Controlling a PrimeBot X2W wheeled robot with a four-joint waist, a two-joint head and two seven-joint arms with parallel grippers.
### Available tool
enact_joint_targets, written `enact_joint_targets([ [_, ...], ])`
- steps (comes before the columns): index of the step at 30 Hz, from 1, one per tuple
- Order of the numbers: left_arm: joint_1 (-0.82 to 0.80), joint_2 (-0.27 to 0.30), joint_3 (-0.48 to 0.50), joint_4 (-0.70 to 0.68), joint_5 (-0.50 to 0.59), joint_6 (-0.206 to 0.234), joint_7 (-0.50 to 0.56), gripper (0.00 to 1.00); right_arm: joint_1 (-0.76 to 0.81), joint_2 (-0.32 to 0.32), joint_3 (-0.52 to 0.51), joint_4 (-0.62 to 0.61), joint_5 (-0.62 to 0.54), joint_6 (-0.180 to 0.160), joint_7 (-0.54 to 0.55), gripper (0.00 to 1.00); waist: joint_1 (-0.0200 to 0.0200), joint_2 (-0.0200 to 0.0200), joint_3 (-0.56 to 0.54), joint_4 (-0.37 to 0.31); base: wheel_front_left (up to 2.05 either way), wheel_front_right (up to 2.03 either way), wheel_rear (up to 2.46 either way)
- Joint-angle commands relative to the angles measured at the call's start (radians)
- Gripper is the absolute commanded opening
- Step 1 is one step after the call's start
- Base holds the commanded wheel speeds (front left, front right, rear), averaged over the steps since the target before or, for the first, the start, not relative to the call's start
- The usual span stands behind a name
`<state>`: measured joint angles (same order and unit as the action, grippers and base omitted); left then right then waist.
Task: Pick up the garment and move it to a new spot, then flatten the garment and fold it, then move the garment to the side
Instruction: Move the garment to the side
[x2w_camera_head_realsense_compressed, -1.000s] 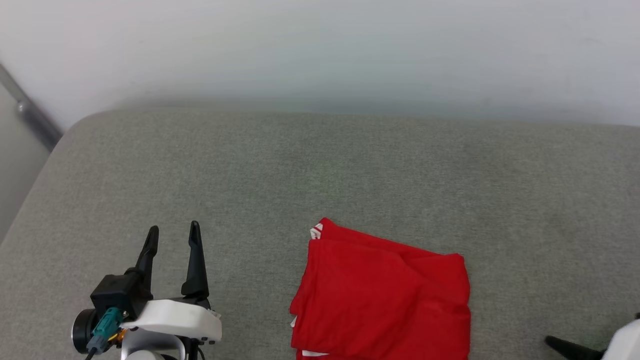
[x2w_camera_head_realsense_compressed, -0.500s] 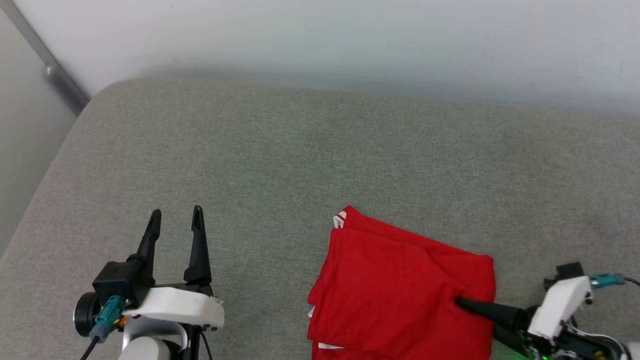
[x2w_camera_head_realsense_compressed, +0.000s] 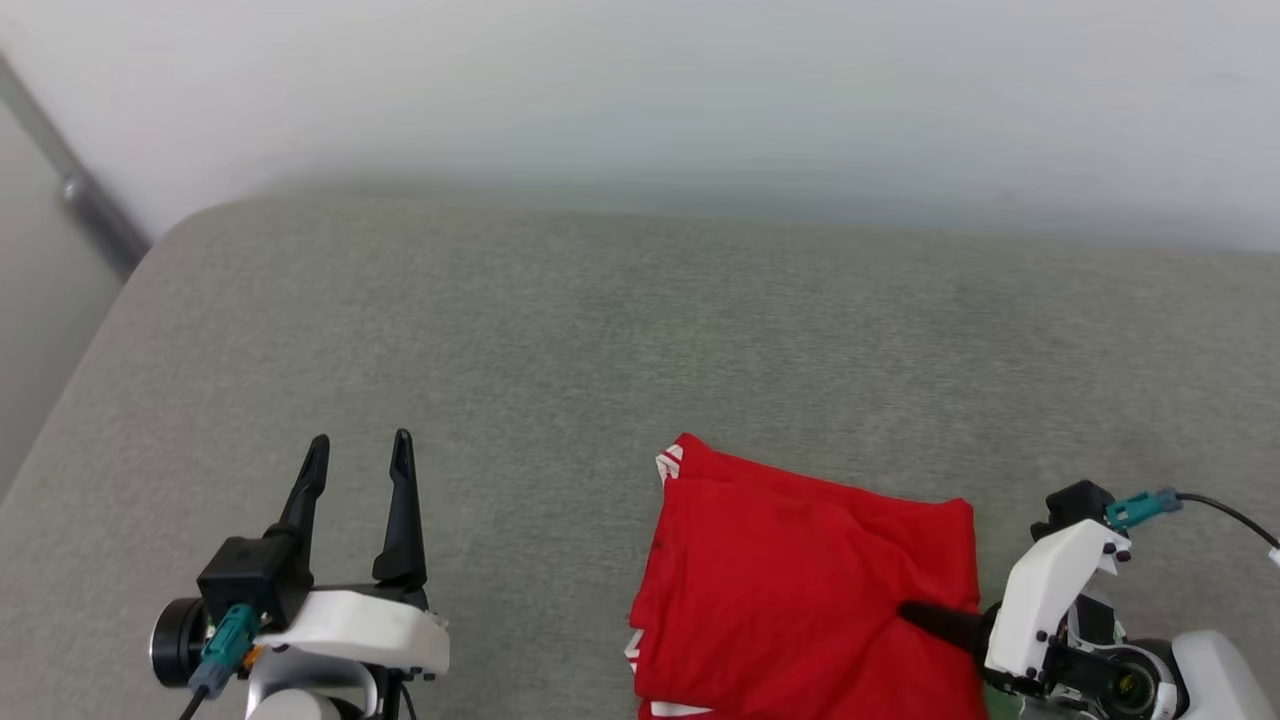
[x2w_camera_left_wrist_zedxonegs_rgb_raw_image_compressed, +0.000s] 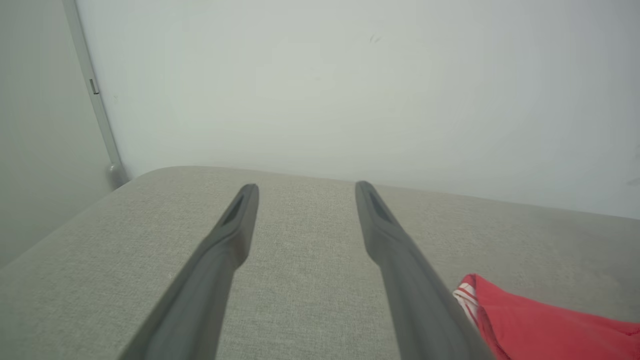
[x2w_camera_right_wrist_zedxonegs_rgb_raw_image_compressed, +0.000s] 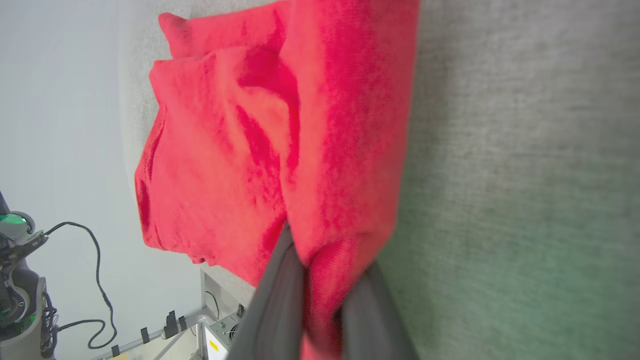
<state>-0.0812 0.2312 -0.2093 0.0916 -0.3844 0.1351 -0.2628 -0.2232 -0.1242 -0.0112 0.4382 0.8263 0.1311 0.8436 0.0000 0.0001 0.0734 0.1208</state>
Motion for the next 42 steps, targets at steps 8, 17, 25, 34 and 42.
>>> enact_joint_targets([
  [8,0.052,-0.005,0.001,-0.026,0.001,-0.007,-0.002,1.0,0.016,-0.129,0.103,-0.081,-0.209,-0.001,-0.006,0.0,0.0,-0.0001,-0.059,-0.21,0.0,0.0,0.0],
  [17,0.033,-0.009,0.0,-0.087,0.013,0.004,-0.002,1.0,-0.082,-0.157,0.072,-0.068,-0.273,-0.001,-0.025,0.0,0.0,-0.0001,0.013,-0.419,0.0,0.0,0.0],
  [25,-0.081,0.033,-0.014,-0.18,0.064,0.008,0.044,1.0,-0.258,-0.197,0.027,0.018,-0.328,-0.001,-0.161,0.0,0.0,-0.0001,0.218,-0.493,0.0,0.0,0.0],
  [34,-0.185,0.09,-0.039,-0.328,0.126,0.004,0.145,1.0,-0.474,-0.289,-0.129,0.196,-0.425,-0.001,-0.328,0.0,0.0,-0.0001,0.424,-0.495,0.0,0.0,0.0],
  [42,-0.235,0.115,-0.059,-0.416,0.155,-0.001,0.201,1.0,-0.564,-0.293,-0.215,0.31,-0.492,-0.001,-0.487,0.39,0.0,-0.0001,0.503,-0.484,0.0,0.0,0.0],
])
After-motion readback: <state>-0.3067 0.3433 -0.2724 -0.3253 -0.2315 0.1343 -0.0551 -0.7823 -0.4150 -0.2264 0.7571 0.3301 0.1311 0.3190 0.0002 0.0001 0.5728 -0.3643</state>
